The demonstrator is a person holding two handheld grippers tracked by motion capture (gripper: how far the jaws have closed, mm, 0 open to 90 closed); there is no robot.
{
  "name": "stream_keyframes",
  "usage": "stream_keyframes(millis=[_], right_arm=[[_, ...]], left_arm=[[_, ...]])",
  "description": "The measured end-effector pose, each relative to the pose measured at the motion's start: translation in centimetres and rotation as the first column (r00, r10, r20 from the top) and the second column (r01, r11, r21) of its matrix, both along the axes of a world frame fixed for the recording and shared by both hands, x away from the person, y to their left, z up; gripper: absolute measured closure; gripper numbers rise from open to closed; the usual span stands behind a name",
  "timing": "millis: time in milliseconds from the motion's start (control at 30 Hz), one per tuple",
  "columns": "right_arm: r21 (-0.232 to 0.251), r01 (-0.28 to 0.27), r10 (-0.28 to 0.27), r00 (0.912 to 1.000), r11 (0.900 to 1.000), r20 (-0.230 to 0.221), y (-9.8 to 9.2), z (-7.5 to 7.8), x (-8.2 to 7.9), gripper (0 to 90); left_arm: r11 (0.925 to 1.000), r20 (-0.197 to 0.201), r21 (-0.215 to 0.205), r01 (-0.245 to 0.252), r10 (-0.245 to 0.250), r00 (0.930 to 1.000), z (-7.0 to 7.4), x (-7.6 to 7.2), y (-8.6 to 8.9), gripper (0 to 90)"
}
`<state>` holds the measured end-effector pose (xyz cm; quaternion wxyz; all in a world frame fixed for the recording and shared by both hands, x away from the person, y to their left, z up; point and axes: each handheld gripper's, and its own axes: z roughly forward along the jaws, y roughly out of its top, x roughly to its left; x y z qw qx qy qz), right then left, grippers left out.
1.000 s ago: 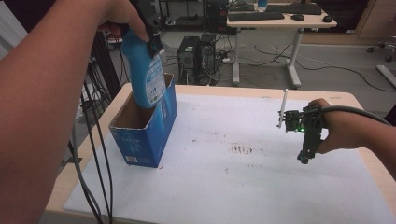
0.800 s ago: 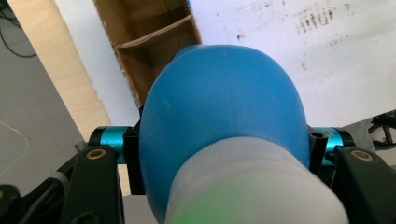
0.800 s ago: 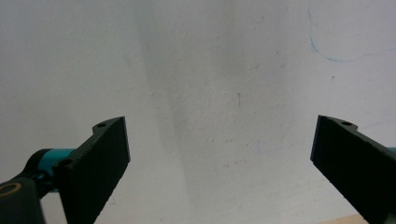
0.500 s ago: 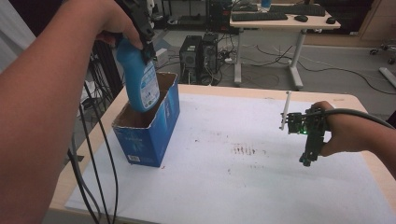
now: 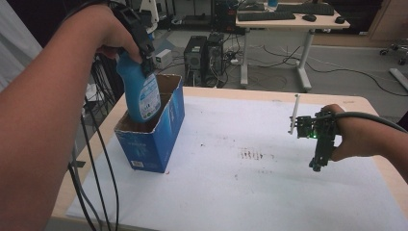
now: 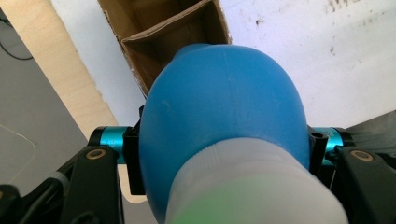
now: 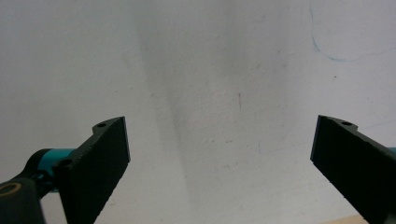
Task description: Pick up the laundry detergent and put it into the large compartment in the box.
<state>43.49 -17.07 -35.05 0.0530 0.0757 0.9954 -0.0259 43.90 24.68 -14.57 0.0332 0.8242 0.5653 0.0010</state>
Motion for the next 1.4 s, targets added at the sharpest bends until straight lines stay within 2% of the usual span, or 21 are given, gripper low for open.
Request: stream_keyframes(millis=[33, 167, 267, 500, 667, 833, 967, 1000, 1033, 1067, 1100, 1133, 1200, 1233, 1267, 1300, 1367, 1400], right_arm=[[-0.001, 0.0, 0.0, 1.0, 1.0, 0.0, 0.0, 0.0, 0.0, 3.6], [-0.006, 0.002, -0.002, 1.0, 1.0, 0.003, 0.0, 0.0, 0.0, 3.6], [-0.006, 0.0, 0.0, 1.0, 1.0, 0.001, 0.1, -0.1, 0.0, 3.6], [-0.001, -0.006, 0.006, 1.0, 1.0, 0.005, 0.4, -0.2, 0.0, 3.6], [-0.009, -0.012, 0.012, 0.9999, 1.0, -0.002, 0.5, -0.2, -0.2, 3.6], [-0.007, -0.01, 0.01, 0.9999, 1.0, 0.002, 0.3, 0.0, -0.2, 3.6], [0.001, -0.001, 0.001, 1.0, 1.0, 0.003, 0.2, 0.1, -0.2, 3.6], [0.001, -0.001, 0.001, 1.0, 1.0, 0.003, 0.2, 0.1, -0.2, 3.6], [-0.002, -0.001, 0.001, 1.0, 1.0, 0.002, 0.2, 0.1, -0.3, 3.6], [-0.003, 0.002, -0.002, 1.0, 1.0, -0.004, 0.1, 0.2, -0.3, 3.6], [-0.008, -0.005, 0.005, 1.0, 1.0, -0.006, 0.1, 0.3, -0.3, 3.6], [0.001, -0.006, 0.006, 1.0, 1.0, -0.002, 0.1, 0.4, -0.3, 3.6], [0.004, -0.002, 0.002, 1.0, 1.0, -0.002, 0.1, 0.5, -0.3, 3.6], [0.001, -0.004, 0.004, 1.0, 1.0, -0.001, 0.1, 0.5, -0.3, 3.6], [0.001, -0.001, 0.001, 1.0, 1.0, -0.001, 0.1, 0.6, -0.3, 3.6], [0.001, -0.001, 0.001, 1.0, 1.0, -0.001, 0.1, 0.6, -0.3, 3.6], [0.002, 0.006, -0.006, 1.0, 1.0, 0.003, 0.2, 0.6, -0.4, 3.6], [0.003, -0.005, 0.005, 1.0, 1.0, 0.0, 0.2, 0.5, -0.4, 3.6]], left_arm=[[1.0, -0.004, 0.0, 0.005, -0.005, 1.0, -0.2, 0.0, 0.0, 38.5], [0.9971, -0.002, 0.015, 0.075, -0.075, 0.9972, -1.2, 0.0, 0.1, 38.5], [0.9896, -0.001, 0.025, 0.142, -0.142, 0.9899, -2.0, 0.0, 0.1, 38.6], [0.9838, -0.015, 0.014, 0.179, -0.179, 0.9838, -3.9, 0.1, 0.3, 38.6], [0.9723, -0.026, 0.029, 0.232, -0.231, 0.9726, -5.3, 0.2, 0.4, 38.6], [0.9622, -0.029, 0.024, 0.271, -0.271, 0.9623, -6.7, 0.5, 0.4, 38.5], [0.9489, -0.036, 0.036, 0.314, -0.312, 0.9493, -7.6, 0.7, 0.3, 38.5], [0.9489, -0.036, 0.036, 0.314, -0.312, 0.9493, -7.6, 0.7, 0.3, 38.5], [0.9347, -0.036, 0.039, 0.353, -0.352, 0.9353, -8.0, 0.7, 0.1, 38.5], [0.924, -0.042, 0.043, 0.38, -0.378, 0.9247, -8.2, 0.7, 0.1, 38.5], [0.922, -0.041, 0.042, 0.385, -0.383, 0.9227, -8.4, 0.6, 0.1, 38.5], [0.9246, -0.042, 0.04, 0.379, -0.377, 0.9252, -8.5, 0.6, 0.1, 38.5], [0.9212, -0.046, 0.036, 0.387, -0.386, 0.9214, -8.8, 0.7, 0.2, 38.5], [0.9153, -0.049, 0.035, 0.401, -0.399, 0.9155, -9.0, 0.8, 0.2, 38.5], [0.904, -0.049, 0.041, 0.426, -0.424, 0.9045, -9.2, 0.8, 0.1, 38.5], [0.904, -0.049, 0.041, 0.426, -0.424, 0.9045, -9.2, 0.8, 0.1, 38.5], [0.8911, -0.072, 0.048, 0.451, -0.447, 0.8914, -9.8, 0.8, 0.0, 38.5], [0.8901, -0.071, 0.044, 0.454, -0.45, 0.8902, -10.1, 0.8, -0.1, 38.5]])
